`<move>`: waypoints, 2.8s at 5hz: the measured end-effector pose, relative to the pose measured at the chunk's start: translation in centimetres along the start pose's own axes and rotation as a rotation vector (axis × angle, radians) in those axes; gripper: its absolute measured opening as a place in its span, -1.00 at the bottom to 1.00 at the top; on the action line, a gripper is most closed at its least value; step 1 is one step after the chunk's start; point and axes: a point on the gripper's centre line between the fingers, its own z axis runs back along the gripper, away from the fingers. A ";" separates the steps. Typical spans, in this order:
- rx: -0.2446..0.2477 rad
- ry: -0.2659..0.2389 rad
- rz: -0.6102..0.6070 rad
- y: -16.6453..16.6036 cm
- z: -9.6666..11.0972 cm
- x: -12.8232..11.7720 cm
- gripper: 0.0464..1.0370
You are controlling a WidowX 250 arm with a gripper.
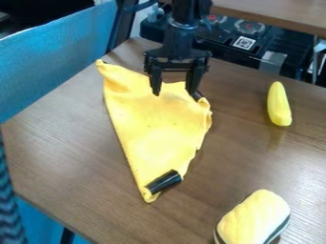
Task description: Unfold the cloth from top right to bottom left
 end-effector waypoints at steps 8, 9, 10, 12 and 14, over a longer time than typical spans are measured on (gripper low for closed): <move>0.103 -0.006 0.090 -3.9 -2.1 2.4 0.93; 0.113 -0.014 0.100 -3.9 -2.4 2.6 0.93; 0.140 -0.018 0.101 -3.8 -3.4 2.6 0.82; 0.120 -0.002 0.075 -4.2 -3.5 2.3 -0.36; 0.054 0.047 0.074 -3.0 -2.2 3.1 -0.95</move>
